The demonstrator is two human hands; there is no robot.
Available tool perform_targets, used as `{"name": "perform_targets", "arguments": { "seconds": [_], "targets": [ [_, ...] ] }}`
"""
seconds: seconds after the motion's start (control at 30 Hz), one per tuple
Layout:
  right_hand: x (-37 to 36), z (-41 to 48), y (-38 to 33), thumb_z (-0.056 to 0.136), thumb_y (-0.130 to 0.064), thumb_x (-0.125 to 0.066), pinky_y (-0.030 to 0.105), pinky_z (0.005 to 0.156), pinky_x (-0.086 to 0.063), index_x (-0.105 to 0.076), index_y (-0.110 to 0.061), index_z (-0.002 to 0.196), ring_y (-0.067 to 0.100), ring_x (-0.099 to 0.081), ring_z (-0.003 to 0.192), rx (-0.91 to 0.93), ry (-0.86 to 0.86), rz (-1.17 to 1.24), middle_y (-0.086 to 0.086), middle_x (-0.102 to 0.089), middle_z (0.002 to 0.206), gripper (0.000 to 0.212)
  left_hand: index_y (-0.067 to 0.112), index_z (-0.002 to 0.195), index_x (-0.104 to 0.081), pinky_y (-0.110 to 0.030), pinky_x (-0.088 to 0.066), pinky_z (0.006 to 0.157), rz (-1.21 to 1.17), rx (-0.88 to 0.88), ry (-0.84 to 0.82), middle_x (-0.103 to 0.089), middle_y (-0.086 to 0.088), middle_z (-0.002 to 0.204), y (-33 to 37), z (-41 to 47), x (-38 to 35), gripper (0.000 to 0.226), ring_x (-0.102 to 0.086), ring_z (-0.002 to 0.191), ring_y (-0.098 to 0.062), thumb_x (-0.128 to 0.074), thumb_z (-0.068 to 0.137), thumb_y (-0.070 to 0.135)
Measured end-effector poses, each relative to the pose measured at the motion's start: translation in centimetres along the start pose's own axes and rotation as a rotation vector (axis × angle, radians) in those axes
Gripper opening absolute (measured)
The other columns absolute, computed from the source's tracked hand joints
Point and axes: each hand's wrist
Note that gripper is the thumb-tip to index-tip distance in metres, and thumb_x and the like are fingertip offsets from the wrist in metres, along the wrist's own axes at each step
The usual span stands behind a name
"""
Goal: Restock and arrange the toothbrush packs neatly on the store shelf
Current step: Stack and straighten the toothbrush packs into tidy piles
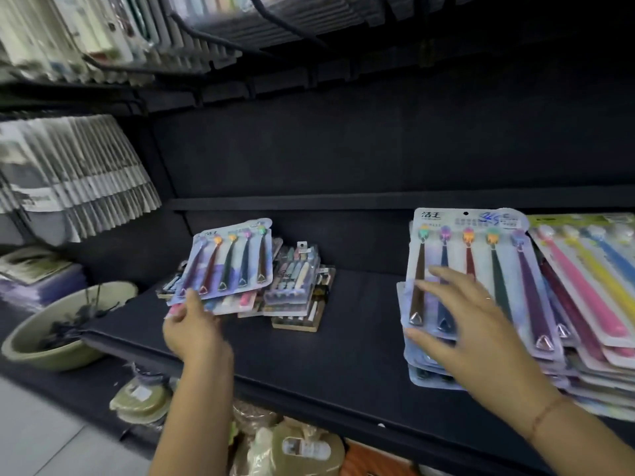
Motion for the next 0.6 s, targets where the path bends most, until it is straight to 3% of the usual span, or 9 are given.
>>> {"name": "perform_targets", "arguments": {
  "seconds": [0.07, 0.13, 0.23, 0.3, 0.37, 0.47, 0.53, 0.6],
  "targets": [
    [-2.8, 1.0, -3.6, 0.085, -0.045, -0.066, 0.018, 0.106, -0.032, -0.056, -0.036, 0.125, -0.006, -0.039, 0.126, -0.005, -0.098, 0.247, -0.024, -0.044, 0.134, 0.042, 0.012, 0.112, -0.058, -0.032, -0.047, 0.084, 0.088, -0.095, 0.150, -0.061, -0.009, 0.116, 0.5, 2.3, 1.3, 0.036, -0.059, 0.105, -0.025, -0.061, 0.092, 0.041],
    [-6.0, 3.0, -5.9, 0.089, -0.041, -0.065, 0.019, 0.101, -0.043, -0.058, -0.031, 0.123, -0.003, -0.050, 0.118, -0.093, -0.246, 0.482, -0.019, -0.052, 0.127, 0.036, 0.012, 0.135, -0.049, -0.034, -0.041, 0.099, 0.208, -0.047, 0.187, -0.050, -0.009, 0.139, 0.0, 3.6, 2.4, 0.056, -0.051, 0.123, -0.027, -0.059, 0.093, 0.047],
    [-11.2, 7.7, -7.8, 0.091, -0.040, -0.065, 0.025, 0.094, -0.051, -0.058, -0.015, 0.124, 0.010, -0.060, 0.109, -0.309, -0.370, 0.648, -0.002, -0.060, 0.122, 0.042, 0.015, 0.148, -0.034, -0.036, -0.045, 0.097, 0.110, 0.030, -0.067, -0.048, -0.011, 0.144, -2.1, 4.9, 2.7, 0.066, -0.054, 0.115, -0.025, -0.059, 0.094, 0.046],
    [-14.3, 10.8, -8.6, 0.092, -0.043, -0.062, 0.034, 0.091, -0.055, -0.060, -0.006, 0.118, 0.021, -0.065, 0.104, -0.470, -0.413, 0.746, 0.009, -0.065, 0.115, 0.044, 0.015, 0.145, -0.038, -0.037, -0.048, 0.101, -0.011, 0.068, -0.213, -0.054, -0.013, 0.140, -2.5, 5.1, 2.6, 0.057, -0.056, 0.101, -0.018, -0.060, 0.096, 0.035],
    [-16.8, 13.4, -9.2, 0.093, -0.047, -0.060, 0.029, 0.072, -0.058, -0.061, -0.003, 0.116, 0.018, -0.068, 0.082, -0.613, -0.451, 0.831, 0.012, -0.067, 0.103, 0.049, 0.016, 0.140, -0.043, -0.039, -0.051, 0.099, -0.101, 0.101, -0.296, -0.060, -0.011, 0.133, -2.9, 5.4, 2.2, 0.046, -0.064, 0.101, -0.018, -0.060, 0.098, 0.022],
    [-19.7, 15.7, -9.9, 0.089, -0.049, -0.064, 0.017, 0.039, -0.041, -0.062, -0.005, 0.106, 0.011, -0.057, 0.050, -0.681, -0.446, 0.822, 0.007, -0.065, 0.076, 0.047, 0.012, 0.142, -0.040, -0.036, -0.054, 0.085, -0.246, 0.216, -0.361, -0.061, -0.012, 0.130, -3.3, 5.3, 1.7, 0.048, -0.066, 0.103, -0.021, -0.058, 0.098, 0.014],
    [-20.8, 16.4, -10.1, 0.091, -0.039, -0.065, 0.015, 0.034, -0.031, -0.061, -0.007, 0.092, 0.013, -0.050, 0.044, -0.666, -0.404, 0.782, 0.005, -0.058, 0.062, 0.033, 0.009, 0.133, -0.046, -0.035, -0.054, 0.082, -0.263, 0.286, -0.375, -0.062, -0.012, 0.126, -3.6, 5.5, 1.4, 0.037, -0.065, 0.104, -0.022, -0.058, 0.098, 0.016],
    [-21.1, 16.4, -10.4, 0.093, -0.027, -0.061, 0.014, 0.033, -0.030, -0.059, -0.006, 0.090, 0.014, -0.051, 0.042, -0.659, -0.350, 0.772, 0.006, -0.058, 0.061, 0.022, 0.008, 0.122, -0.053, -0.032, -0.054, 0.077, -0.243, 0.306, -0.408, -0.065, -0.011, 0.122, -3.8, 5.8, 1.4, 0.026, -0.065, 0.103, -0.021, -0.059, 0.098, 0.017]
  ]
}}
Point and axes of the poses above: each hand's wrist, its own z-axis towards the middle knuckle, its own x-axis out of the back of the hand, y = z × x
